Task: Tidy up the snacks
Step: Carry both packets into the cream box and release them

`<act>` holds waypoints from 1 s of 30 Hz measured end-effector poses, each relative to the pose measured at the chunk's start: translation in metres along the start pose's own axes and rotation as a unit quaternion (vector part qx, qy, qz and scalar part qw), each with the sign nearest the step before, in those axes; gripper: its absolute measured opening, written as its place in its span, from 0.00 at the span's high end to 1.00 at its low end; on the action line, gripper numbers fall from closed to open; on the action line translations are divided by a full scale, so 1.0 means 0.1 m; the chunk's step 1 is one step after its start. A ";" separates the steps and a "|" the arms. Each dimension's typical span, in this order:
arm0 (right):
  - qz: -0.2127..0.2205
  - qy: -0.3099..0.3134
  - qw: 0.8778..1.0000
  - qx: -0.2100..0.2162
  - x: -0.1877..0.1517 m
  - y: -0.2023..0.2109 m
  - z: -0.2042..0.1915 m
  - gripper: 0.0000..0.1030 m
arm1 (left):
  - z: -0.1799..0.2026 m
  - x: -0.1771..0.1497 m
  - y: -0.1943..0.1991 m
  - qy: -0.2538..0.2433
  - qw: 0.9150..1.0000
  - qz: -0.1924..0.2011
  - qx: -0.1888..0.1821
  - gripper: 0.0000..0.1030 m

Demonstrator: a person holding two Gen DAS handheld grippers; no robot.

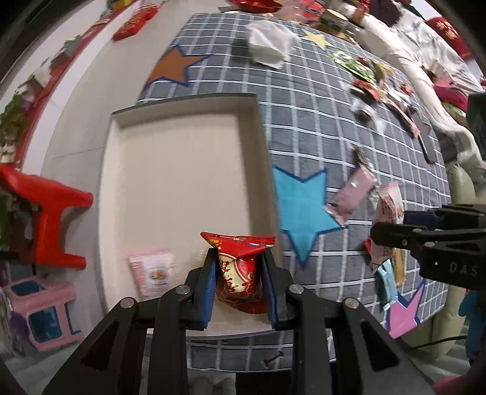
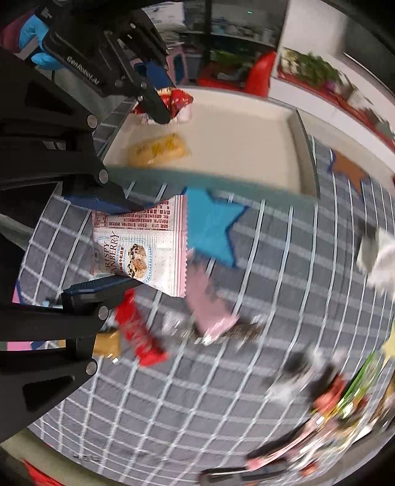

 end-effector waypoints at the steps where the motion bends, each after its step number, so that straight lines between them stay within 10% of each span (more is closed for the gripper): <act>1: 0.000 0.007 1.000 0.001 0.05 -0.01 -0.07 0.61 | -0.03 0.01 -0.01 0.004 1.000 0.000 0.002 0.71; 25: -0.062 0.063 0.996 0.017 0.54 -0.73 -1.00 0.61 | -0.69 -0.12 -0.49 0.022 0.998 -0.047 0.042 0.69; 30: -0.071 0.060 0.995 0.020 0.56 -0.81 -1.03 0.59 | -0.71 -0.15 -0.48 0.022 0.998 -0.045 0.049 0.36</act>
Point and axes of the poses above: each gripper's, at about its wrist camera, not at the fingertips, and y roughly against the way its jaws point, z to its right, x to its top, the point moved 7 cm from there along -y, roughly the way its jaws point, and after that the axes turned 12 degrees about y, right-handed, at the moved point
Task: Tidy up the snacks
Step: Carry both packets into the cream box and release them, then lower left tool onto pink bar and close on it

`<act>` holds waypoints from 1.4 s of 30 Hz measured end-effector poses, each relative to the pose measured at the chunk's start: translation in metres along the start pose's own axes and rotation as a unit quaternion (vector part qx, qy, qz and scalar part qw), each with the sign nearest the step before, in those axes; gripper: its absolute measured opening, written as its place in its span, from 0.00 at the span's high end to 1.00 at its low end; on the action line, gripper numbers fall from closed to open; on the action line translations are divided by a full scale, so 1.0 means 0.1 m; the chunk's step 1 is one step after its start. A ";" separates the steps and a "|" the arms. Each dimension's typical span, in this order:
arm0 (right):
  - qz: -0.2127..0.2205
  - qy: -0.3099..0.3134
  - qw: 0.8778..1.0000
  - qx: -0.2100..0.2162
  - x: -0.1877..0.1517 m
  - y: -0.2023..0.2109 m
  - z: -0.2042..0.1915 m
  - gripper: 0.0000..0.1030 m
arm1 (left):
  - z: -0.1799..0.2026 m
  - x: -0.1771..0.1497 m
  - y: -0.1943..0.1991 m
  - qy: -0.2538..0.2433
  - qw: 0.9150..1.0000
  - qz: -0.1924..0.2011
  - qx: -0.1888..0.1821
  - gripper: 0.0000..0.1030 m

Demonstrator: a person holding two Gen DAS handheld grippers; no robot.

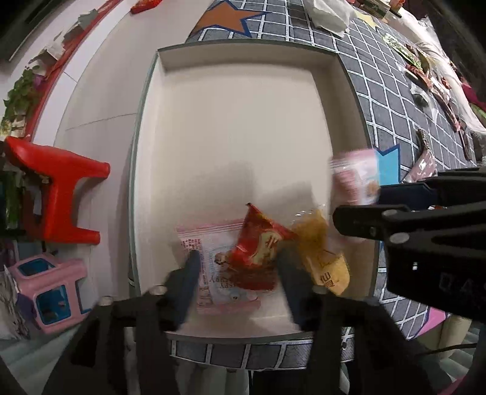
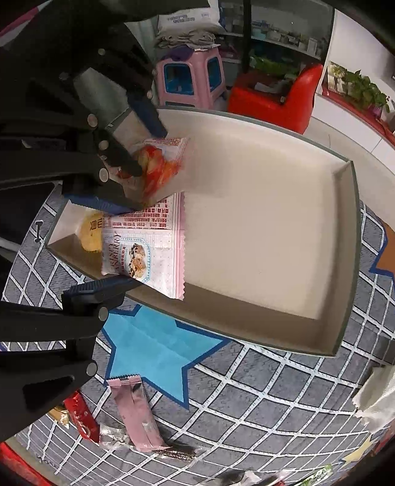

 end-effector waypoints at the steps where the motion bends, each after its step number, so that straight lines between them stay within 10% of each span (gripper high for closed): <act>1: 0.000 -0.001 1.000 0.002 0.02 -0.02 -0.02 0.57 | 0.00 0.00 0.00 0.000 1.000 0.002 0.002 0.34; 6: 0.003 -0.010 1.000 -0.001 -0.01 0.00 0.02 0.23 | 0.01 -0.02 0.04 -0.004 1.000 0.002 0.003 0.29; 10: 0.000 -0.027 1.000 -0.010 -0.12 0.06 0.17 0.21 | 0.13 0.00 0.09 -0.011 1.000 0.003 0.001 0.28; 12: -0.001 -0.039 0.999 -0.018 -0.21 0.10 0.28 0.00 | 0.21 0.01 0.13 -0.018 1.000 0.006 -0.001 0.27; 32: -0.024 -0.292 0.953 -0.078 -2.38 0.31 1.99 0.00 | 1.47 -0.20 0.30 -0.178 0.983 0.032 -0.014 0.25; 42: -0.014 -0.322 0.945 -0.053 -2.77 0.34 2.10 0.00 | 2.17 0.10 -0.04 -0.235 0.971 0.038 -0.004 0.25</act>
Point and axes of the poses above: each gripper's, at about its wrist camera, not at the fingertips, and y roughly against the way its jaws point, z to its right, x to its top, the point moved 7 cm from there along -y, roughly the way its jaws point, and after that the axes turned 12 degrees about y, right-handed, at the moved point
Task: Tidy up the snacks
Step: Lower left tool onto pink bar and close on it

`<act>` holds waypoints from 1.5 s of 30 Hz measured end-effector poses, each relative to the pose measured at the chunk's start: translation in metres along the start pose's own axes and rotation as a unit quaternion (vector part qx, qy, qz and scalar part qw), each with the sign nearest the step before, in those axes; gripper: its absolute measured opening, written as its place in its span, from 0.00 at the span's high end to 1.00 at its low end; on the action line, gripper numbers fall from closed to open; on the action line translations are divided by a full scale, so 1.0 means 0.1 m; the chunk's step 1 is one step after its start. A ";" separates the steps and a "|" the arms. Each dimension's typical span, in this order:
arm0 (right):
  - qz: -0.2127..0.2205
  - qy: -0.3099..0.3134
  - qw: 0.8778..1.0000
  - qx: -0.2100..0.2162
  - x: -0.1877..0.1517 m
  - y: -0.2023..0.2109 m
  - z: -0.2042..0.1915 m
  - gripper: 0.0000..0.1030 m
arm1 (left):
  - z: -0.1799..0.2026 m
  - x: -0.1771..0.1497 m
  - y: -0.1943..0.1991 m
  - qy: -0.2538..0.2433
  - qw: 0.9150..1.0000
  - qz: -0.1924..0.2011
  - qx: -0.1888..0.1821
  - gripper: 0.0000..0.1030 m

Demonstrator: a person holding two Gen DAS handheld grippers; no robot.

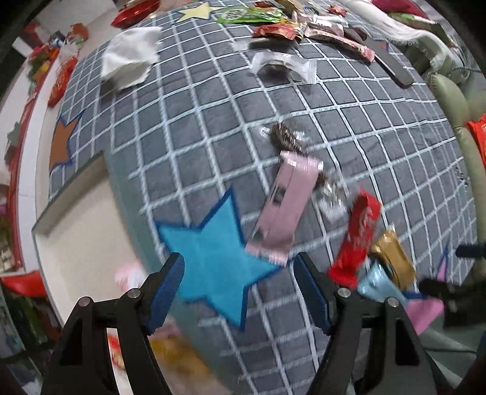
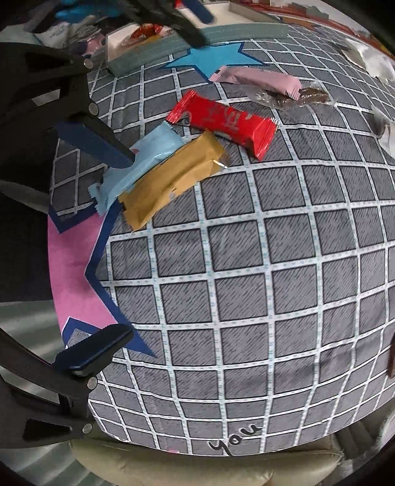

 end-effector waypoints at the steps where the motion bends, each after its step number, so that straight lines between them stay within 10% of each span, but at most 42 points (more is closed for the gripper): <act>1: 0.000 0.001 1.000 0.000 -0.01 0.00 0.02 0.00 | 0.03 0.05 -0.06 -0.004 1.000 -0.003 0.003 0.25; 17: -0.009 0.032 0.999 0.004 -0.02 -0.09 0.20 0.00 | 0.23 0.55 -0.49 0.015 1.000 -0.017 0.010 0.25; 26: -0.004 0.048 0.999 -0.001 0.08 -0.19 0.16 0.00 | 0.33 0.50 -0.41 0.050 0.998 -0.033 -0.016 0.59; 45: 0.009 0.051 0.998 -0.019 0.25 -0.20 0.54 0.00 | -0.15 0.32 -0.40 0.052 0.998 -0.031 0.009 0.38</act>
Point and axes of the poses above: each gripper's, at about its wrist camera, not at the fingertips, and y roughly against the way its jaws point, z to its right, x to its top, the point moved 7 cm from there along -y, roughly the way its jaws point, and after that the axes turned 12 degrees about y, right-handed, at the moved point
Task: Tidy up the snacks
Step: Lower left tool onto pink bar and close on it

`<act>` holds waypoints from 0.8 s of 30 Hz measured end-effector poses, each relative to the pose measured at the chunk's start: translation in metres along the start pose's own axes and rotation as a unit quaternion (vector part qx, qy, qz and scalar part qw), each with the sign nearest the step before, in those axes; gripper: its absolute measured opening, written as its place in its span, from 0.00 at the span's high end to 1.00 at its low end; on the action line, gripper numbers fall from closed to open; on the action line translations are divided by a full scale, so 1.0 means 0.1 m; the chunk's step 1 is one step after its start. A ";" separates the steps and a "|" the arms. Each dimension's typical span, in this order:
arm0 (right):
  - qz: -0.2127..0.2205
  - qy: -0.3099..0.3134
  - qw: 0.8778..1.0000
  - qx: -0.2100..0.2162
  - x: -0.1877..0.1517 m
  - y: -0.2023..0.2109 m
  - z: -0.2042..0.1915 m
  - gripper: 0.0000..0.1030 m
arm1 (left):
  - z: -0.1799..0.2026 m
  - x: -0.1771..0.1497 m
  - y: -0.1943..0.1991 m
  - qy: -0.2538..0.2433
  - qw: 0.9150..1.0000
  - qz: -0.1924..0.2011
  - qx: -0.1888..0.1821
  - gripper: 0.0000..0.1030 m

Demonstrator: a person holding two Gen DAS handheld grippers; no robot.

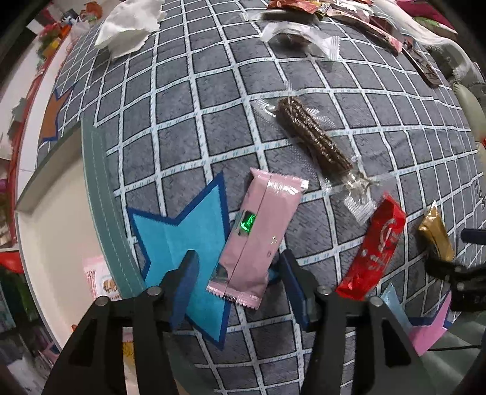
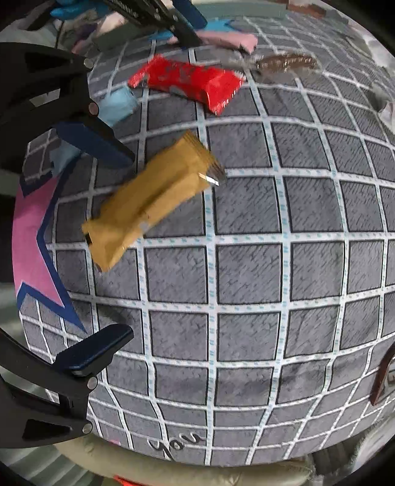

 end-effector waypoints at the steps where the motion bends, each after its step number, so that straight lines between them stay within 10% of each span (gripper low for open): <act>1: 0.000 0.008 1.000 -0.003 -0.01 -0.02 -0.07 0.00 | 0.12 0.05 -0.01 0.000 1.000 0.000 0.000 0.37; 24: -0.003 0.051 0.998 -0.030 0.60 -0.26 -0.34 0.03 | 0.36 0.16 -0.08 -0.007 1.000 -0.002 -0.008 0.26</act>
Point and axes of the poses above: each gripper's, at about its wrist camera, not at the fingertips, and y roughly against the way its jaws point, z to its right, x to its top, the point moved 7 cm from there along -y, roughly the way its jaws point, and after that the axes turned 12 degrees about y, right-handed, at the moved point
